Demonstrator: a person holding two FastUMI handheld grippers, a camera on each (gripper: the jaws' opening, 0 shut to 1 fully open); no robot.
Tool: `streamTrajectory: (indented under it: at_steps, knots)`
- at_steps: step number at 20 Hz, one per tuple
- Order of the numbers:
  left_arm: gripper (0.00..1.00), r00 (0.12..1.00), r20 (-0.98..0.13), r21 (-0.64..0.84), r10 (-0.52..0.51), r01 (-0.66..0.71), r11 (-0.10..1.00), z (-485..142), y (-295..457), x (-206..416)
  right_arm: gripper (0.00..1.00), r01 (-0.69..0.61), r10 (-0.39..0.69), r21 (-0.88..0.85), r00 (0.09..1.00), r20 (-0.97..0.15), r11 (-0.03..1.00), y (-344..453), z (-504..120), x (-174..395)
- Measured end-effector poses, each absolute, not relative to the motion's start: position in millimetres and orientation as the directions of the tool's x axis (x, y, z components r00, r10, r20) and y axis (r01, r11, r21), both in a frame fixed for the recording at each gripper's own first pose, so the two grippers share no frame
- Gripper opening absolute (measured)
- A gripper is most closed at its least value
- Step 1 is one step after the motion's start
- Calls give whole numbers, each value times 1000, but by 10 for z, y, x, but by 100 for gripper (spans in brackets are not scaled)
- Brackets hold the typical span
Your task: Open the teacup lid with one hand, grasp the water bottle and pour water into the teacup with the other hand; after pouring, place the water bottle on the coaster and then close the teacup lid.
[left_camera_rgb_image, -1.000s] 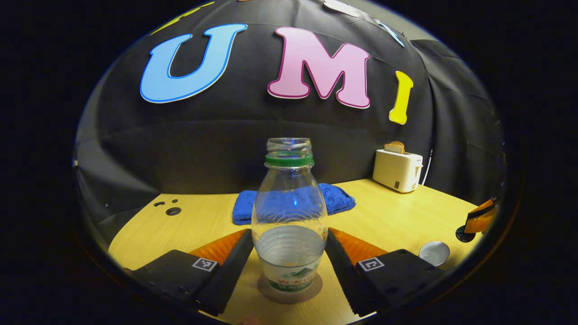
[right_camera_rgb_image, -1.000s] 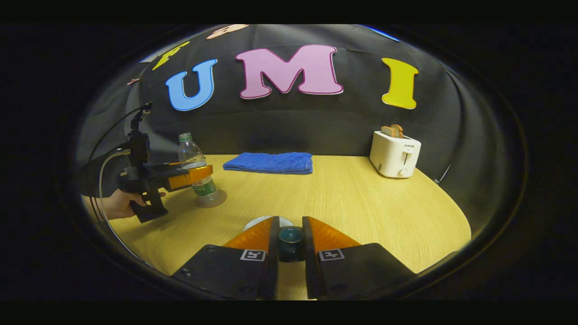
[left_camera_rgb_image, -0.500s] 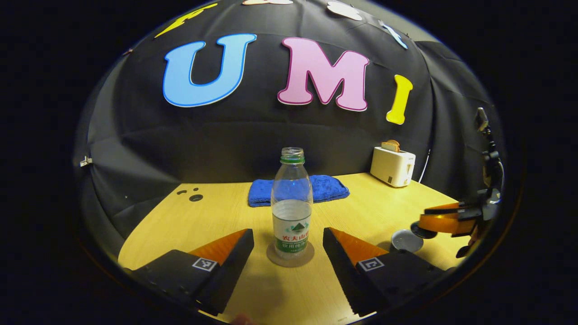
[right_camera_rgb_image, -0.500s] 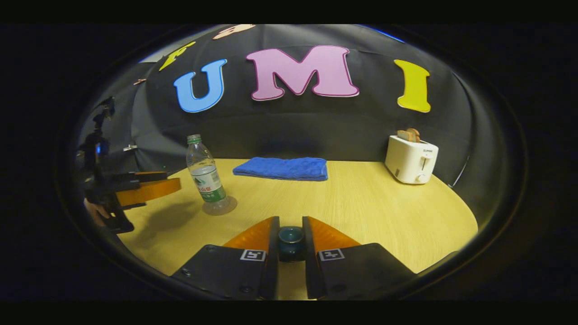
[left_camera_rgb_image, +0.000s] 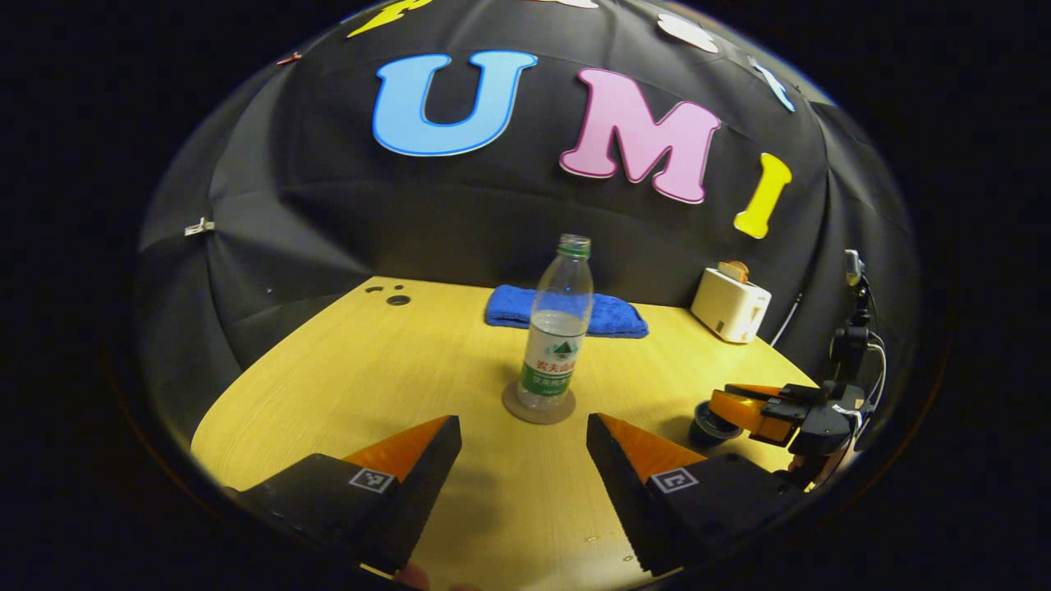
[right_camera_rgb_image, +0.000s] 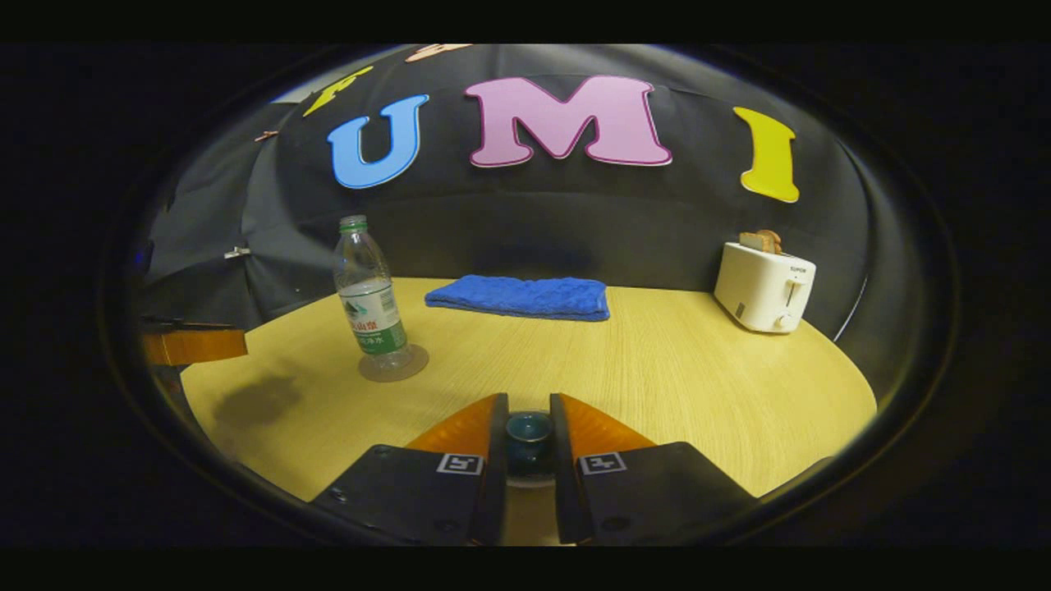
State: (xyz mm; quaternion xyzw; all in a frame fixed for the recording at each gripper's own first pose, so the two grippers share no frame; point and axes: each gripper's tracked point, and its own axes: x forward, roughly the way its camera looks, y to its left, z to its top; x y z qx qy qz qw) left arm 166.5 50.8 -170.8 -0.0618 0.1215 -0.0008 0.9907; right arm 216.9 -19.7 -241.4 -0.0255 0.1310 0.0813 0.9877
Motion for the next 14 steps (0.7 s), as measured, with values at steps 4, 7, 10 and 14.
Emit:
streamTrajectory:
  at_steps: [4, 7, 10, 14]
  knots:
    - [96, 964, -264, -127, -10, -25, 992, -1772, 503, 1586, 28, -177, 164, -27, 951, -263, 984, -191, -2442, 2191]
    - [96, 964, -264, -159, -10, -33, 987, -1764, 438, 1563, 38, -184, 168, -42, 952, -254, 982, -178, -2444, 2169]
    - [96, 963, -269, -150, 4, -46, 988, -1750, 373, 1521, 35, -193, 177, -41, 950, -257, 980, -182, -2455, 2157]
    - [96, 965, -261, -116, 2, -34, 993, -1527, 215, 1388, 71, -191, 180, -19, 951, -250, 981, -228, -2281, 2073]
